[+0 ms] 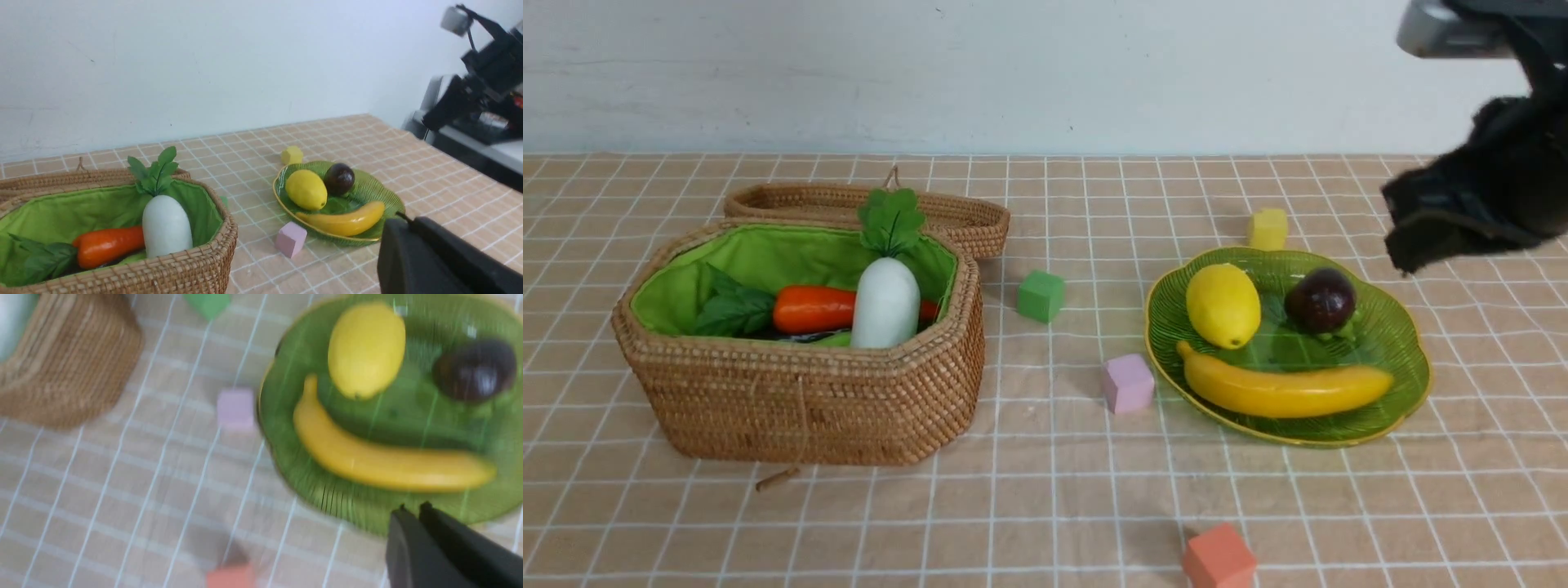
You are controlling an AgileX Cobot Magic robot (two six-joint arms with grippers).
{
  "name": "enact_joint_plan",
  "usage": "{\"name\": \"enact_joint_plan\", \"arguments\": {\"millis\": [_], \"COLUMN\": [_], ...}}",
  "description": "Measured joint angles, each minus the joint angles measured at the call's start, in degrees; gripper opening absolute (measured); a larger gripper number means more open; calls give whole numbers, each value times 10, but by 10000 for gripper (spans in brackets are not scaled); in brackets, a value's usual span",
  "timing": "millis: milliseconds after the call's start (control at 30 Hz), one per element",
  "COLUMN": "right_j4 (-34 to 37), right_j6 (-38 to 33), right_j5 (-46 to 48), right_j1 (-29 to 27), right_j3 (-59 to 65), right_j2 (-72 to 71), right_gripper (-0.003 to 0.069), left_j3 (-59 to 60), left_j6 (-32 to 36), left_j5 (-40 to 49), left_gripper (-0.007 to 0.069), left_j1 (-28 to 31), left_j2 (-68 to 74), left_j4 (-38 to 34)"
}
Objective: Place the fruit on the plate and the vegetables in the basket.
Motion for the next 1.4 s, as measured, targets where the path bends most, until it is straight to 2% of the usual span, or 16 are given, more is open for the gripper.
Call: {"name": "enact_joint_plan", "arguments": {"millis": [100, 300, 400, 567, 733, 1067, 1200, 1300, 1400], "right_j4": [0, -9, -19, -78, -88, -107, -149, -191, -205], "right_j6": [31, 97, 133, 213, 247, 249, 240, 225, 222], "right_j5": [1, -1, -5, -46, -134, -161, -239, -357, -396], "right_j1": [0, 0, 0, 0, 0, 0, -3, -44, -70], "right_j3": [129, 303, 353, 440, 497, 543, 568, 649, 721], "right_j2": [-132, -346, -436, -581, -646, -659, -665, -711, -756], "right_gripper": [-6, 4, 3, 6, 15, 22, 6, -8, -8], "left_j3": [68, 122, 135, 165, 181, 184, 184, 184, 184], "left_j6": [-23, -26, -27, -28, -28, -28, -28, -28, -28], "left_j5": [-14, -20, -20, -10, 6, 41, 42, 42, 42], "left_gripper": [-13, -13, -13, -13, -13, -13, -13, -13, -13], "left_j1": [0, 0, 0, 0, 0, 0, 0, 0, 0], "left_j2": [-93, -102, -101, -91, -91, -91, -91, -91, -91], "left_j4": [5, -4, -15, -23, -23, -22, -22, -22, -22]}}
